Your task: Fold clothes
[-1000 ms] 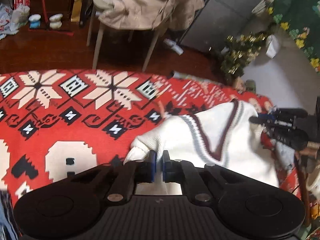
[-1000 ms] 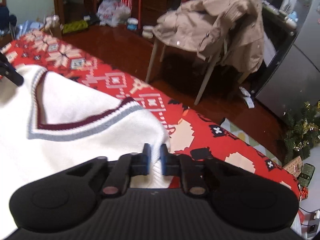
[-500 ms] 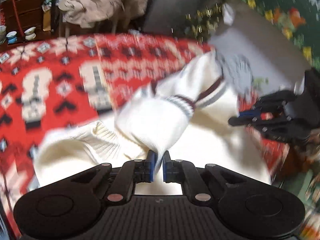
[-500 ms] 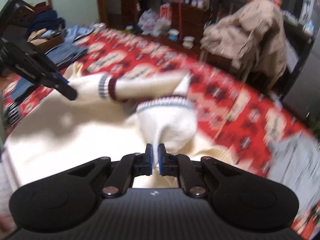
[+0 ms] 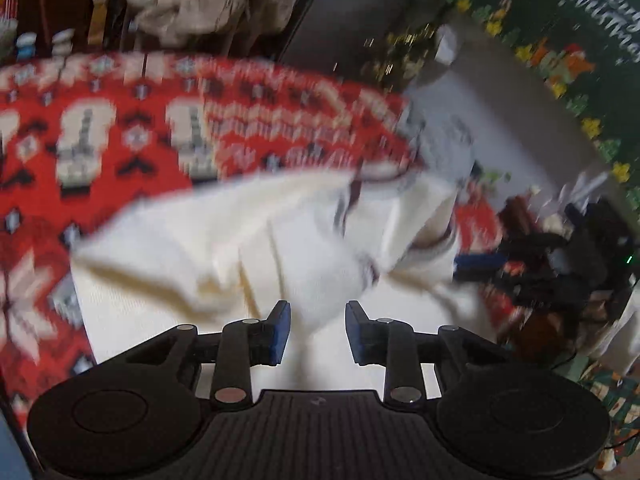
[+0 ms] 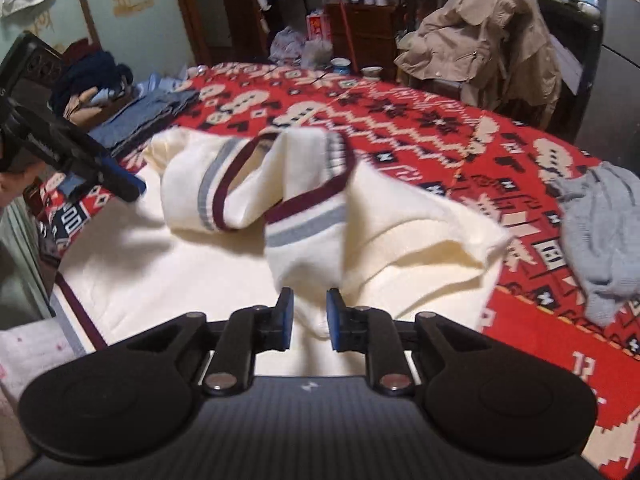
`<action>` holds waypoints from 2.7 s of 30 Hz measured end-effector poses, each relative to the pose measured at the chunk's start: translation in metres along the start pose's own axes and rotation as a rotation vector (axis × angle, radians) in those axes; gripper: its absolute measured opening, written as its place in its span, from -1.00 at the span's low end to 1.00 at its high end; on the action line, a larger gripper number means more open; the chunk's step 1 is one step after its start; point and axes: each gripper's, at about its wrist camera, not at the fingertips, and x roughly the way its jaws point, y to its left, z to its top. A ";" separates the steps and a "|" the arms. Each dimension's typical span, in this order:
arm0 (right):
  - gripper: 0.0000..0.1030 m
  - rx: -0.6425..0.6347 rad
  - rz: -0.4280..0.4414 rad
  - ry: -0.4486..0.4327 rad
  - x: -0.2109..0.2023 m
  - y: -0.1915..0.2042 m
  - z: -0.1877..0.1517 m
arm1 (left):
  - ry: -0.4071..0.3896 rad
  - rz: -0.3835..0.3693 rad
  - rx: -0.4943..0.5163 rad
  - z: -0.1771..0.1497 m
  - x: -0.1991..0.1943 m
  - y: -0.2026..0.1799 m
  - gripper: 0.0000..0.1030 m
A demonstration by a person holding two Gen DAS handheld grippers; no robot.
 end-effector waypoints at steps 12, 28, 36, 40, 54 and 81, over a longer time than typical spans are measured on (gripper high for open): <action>-0.59 0.015 -0.015 0.003 -0.004 -0.020 0.009 | 0.130 -0.029 0.301 0.072 0.056 0.009 -0.12; -0.42 0.081 0.015 0.000 0.004 -0.029 0.003 | 0.161 -0.078 0.272 0.054 0.066 0.001 -0.75; -0.19 0.110 0.051 -0.074 -0.006 -0.029 0.011 | 0.003 0.053 0.223 0.054 0.023 0.005 -0.79; -0.17 0.126 0.074 -0.091 -0.002 -0.029 0.019 | -0.043 0.098 0.167 0.057 0.008 0.019 -0.79; -0.88 -0.054 -0.060 -0.069 0.012 -0.039 0.102 | -0.121 0.246 0.161 0.107 -0.001 0.027 -0.81; -0.55 0.027 -0.277 0.053 0.248 -0.211 0.268 | -0.065 0.370 -0.027 0.263 0.139 0.160 -0.39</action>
